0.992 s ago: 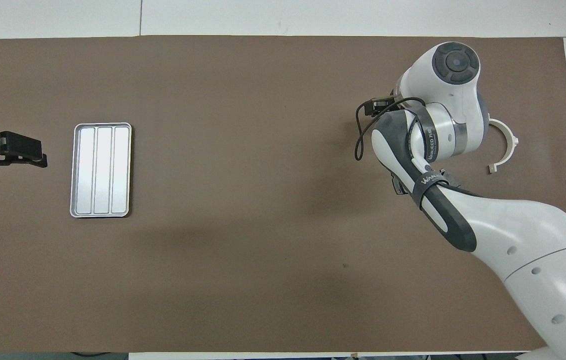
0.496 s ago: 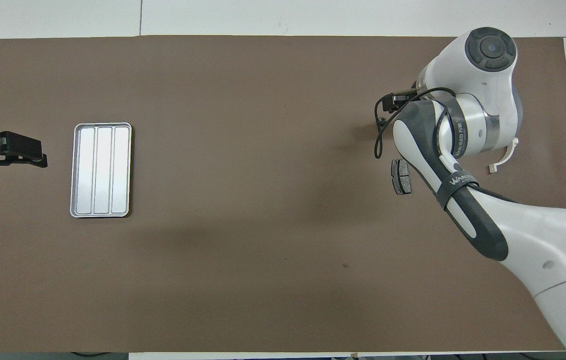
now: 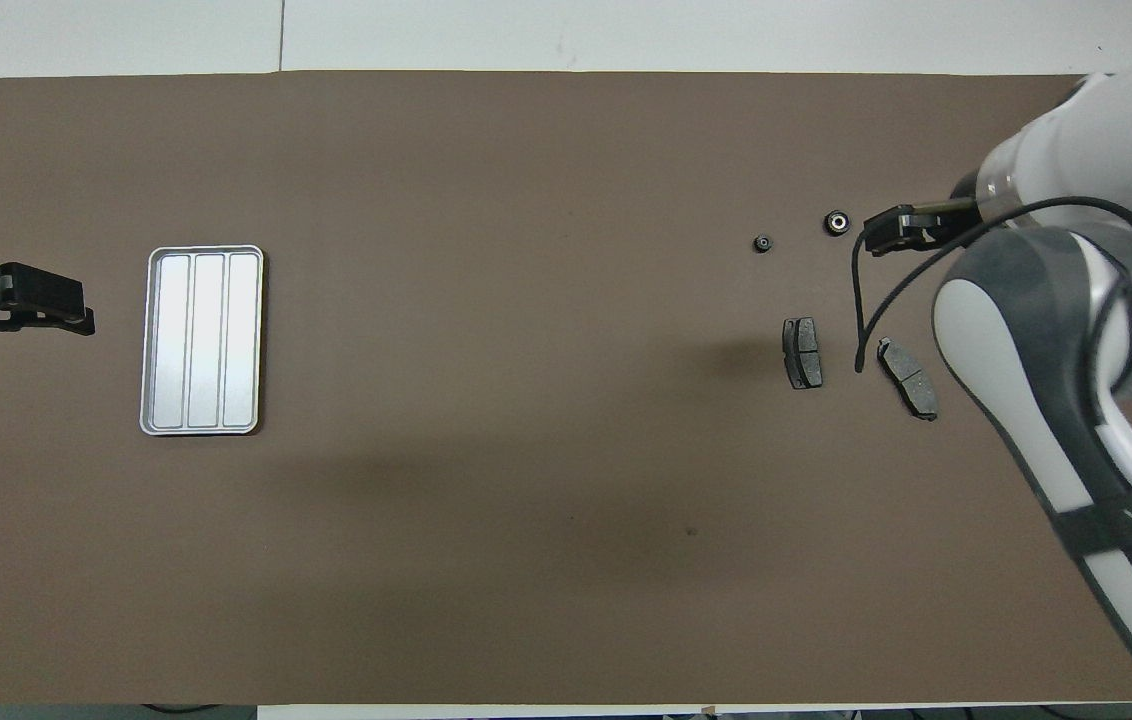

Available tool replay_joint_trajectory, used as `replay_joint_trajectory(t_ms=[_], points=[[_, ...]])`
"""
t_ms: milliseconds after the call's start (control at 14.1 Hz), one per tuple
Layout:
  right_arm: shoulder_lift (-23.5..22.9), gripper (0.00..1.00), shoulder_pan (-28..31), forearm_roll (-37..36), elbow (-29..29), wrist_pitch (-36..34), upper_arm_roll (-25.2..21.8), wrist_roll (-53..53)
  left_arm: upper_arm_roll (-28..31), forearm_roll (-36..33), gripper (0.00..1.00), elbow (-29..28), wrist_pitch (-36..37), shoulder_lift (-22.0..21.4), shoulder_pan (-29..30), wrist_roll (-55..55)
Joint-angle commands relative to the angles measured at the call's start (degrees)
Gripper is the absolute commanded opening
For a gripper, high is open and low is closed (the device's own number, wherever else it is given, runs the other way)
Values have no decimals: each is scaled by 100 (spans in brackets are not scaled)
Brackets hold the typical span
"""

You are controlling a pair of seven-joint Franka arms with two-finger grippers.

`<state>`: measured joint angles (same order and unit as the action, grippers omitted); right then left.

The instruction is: Place bearing gear from tray to pile

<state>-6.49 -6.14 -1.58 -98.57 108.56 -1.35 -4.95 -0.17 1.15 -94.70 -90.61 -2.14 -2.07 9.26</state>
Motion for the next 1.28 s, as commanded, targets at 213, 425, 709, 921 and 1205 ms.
replay_joint_trajectory(t_ms=[213,425,709,921,1205], points=[[1141,100,419,131,133,-1579,344,425,35,-45,100,4,78,-32,-57,5],[1159,100,543,149,567,-2207,496,425,35,-45,100,4,78,-23,-57,5],[1229,100,579,123,514,-2331,487,407,35,-45,100,4,78,-32,-57,5],[1212,100,631,131,541,-2331,487,416,35,-45,100,4,78,-32,-57,5],[1238,100,623,131,576,-2331,478,398,35,-45,100,4,78,-32,-57,5]])
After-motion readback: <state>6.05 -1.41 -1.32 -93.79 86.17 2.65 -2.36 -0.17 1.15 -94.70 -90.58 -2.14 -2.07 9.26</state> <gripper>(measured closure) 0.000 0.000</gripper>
